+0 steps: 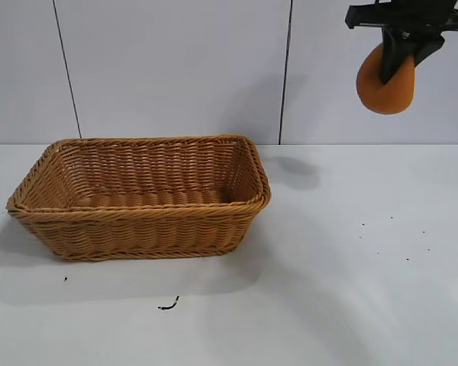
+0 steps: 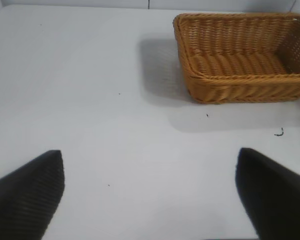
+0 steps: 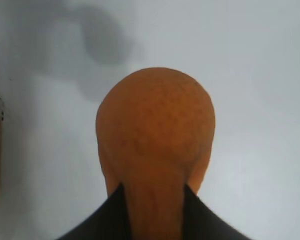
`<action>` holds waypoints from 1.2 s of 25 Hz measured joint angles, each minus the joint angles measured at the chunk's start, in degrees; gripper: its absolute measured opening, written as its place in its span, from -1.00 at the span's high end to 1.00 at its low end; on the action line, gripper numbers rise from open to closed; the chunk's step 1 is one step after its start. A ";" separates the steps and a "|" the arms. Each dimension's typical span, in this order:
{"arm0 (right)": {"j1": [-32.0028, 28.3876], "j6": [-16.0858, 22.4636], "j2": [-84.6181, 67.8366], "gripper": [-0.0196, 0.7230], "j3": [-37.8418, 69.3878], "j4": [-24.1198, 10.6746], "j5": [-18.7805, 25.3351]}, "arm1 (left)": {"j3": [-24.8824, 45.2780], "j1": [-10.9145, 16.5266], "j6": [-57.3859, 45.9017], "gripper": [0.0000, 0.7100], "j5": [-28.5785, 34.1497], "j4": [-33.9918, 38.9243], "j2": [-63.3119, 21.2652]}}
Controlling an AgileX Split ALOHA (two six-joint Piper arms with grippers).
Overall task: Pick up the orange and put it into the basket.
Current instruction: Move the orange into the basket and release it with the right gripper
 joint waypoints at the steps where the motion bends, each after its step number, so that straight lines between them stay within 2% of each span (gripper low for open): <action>1: 1.91 0.06 0.12 0.80 0.00 0.06 -0.45 | 0.00 0.00 0.00 -0.88 0.00 0.00 0.00; 6: 11.34 0.12 1.01 0.80 -0.07 0.18 -3.93 | 0.00 0.00 0.00 -0.88 0.00 0.00 0.00; 11: 18.07 0.12 5.40 0.80 -0.14 0.59 -10.20 | 0.00 0.00 0.00 -0.88 0.00 0.00 0.00; 16: 20.10 0.69 12.51 0.80 -0.14 0.87 -17.22 | 0.00 0.00 0.00 -0.88 0.00 0.00 0.00; 19: 20.17 1.01 15.73 0.80 -0.14 2.05 -18.41 | 0.00 0.00 0.00 -0.88 0.00 0.00 0.00; 20: 20.17 1.20 16.38 0.75 -0.14 2.72 -18.35 | 0.00 0.00 0.00 -0.88 0.00 0.00 0.00; 21: 20.17 1.43 16.77 0.65 -0.14 3.28 -17.95 | 0.00 0.00 0.00 -0.88 0.00 0.00 0.00; 23: 20.17 1.44 16.96 0.21 -0.14 3.99 -17.46 | 0.00 0.00 0.00 -0.88 0.00 0.00 0.00; 24: 20.17 1.44 16.96 0.21 -0.14 3.99 -17.46 | 0.00 0.00 0.00 -0.88 0.00 0.00 0.00; 25: 20.17 1.49 16.67 -0.32 -0.20 4.12 -17.46 | 0.00 0.00 0.00 -0.88 0.00 0.00 0.00; 26: 20.17 1.49 16.38 -0.56 -0.61 3.97 -16.96 | 0.00 0.00 0.00 -0.88 0.00 0.00 0.00; 27: 20.17 1.49 16.23 -0.71 -1.26 3.69 -16.09 | 0.00 0.00 0.00 -0.88 0.00 0.00 0.00; 30: 20.17 1.49 15.93 -0.87 -5.42 2.56 -10.12 | 0.00 0.00 0.00 -0.88 0.00 0.00 0.00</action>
